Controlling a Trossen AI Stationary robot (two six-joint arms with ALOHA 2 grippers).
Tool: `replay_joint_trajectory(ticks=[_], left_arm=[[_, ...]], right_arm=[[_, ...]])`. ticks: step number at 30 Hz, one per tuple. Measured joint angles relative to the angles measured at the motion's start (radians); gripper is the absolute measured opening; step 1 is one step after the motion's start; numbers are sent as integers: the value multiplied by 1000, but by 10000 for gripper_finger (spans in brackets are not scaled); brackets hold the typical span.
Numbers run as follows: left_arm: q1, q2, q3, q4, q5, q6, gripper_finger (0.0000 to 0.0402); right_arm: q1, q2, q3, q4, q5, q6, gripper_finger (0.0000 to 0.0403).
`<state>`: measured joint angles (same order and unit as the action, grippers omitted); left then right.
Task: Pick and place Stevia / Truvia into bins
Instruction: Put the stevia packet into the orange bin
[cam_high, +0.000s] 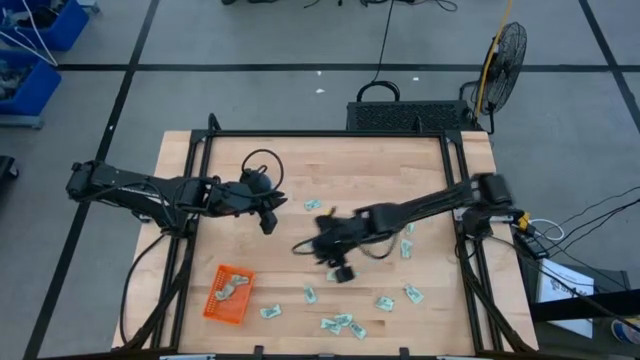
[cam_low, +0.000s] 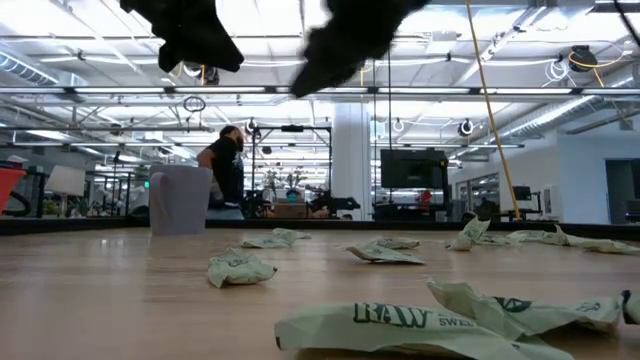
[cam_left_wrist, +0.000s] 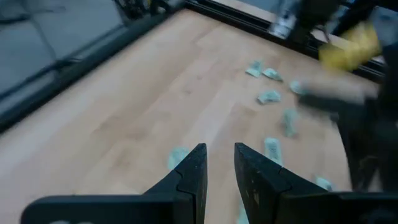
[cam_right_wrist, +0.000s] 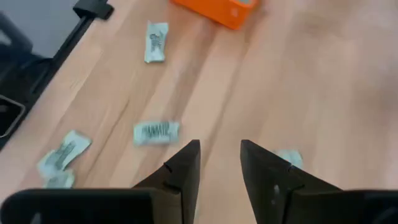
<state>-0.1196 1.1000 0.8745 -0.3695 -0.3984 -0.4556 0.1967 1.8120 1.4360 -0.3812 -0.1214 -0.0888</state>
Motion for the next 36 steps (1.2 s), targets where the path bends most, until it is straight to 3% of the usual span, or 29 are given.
replay_joint_trajectory(ticks=[5,8,16,24,30,36], left_arm=[[-10,11,0,5,196,-2,85],[-51,60,1,34,307,-18,85],[-208,244,1,136,498,23,85],[-338,451,58,63,582,-200,85],[-393,640,274,-229,581,-161,85],[-419,743,375,-302,581,-170,85]], right_arm=[[0,-240,-305,90,166,112,111],[-1,-378,-494,267,228,141,111],[-8,-622,-857,752,228,145,111],[-42,-739,-936,914,233,52,110],[-75,-740,-936,960,228,35,109],[-108,-739,-936,985,226,17,109]])
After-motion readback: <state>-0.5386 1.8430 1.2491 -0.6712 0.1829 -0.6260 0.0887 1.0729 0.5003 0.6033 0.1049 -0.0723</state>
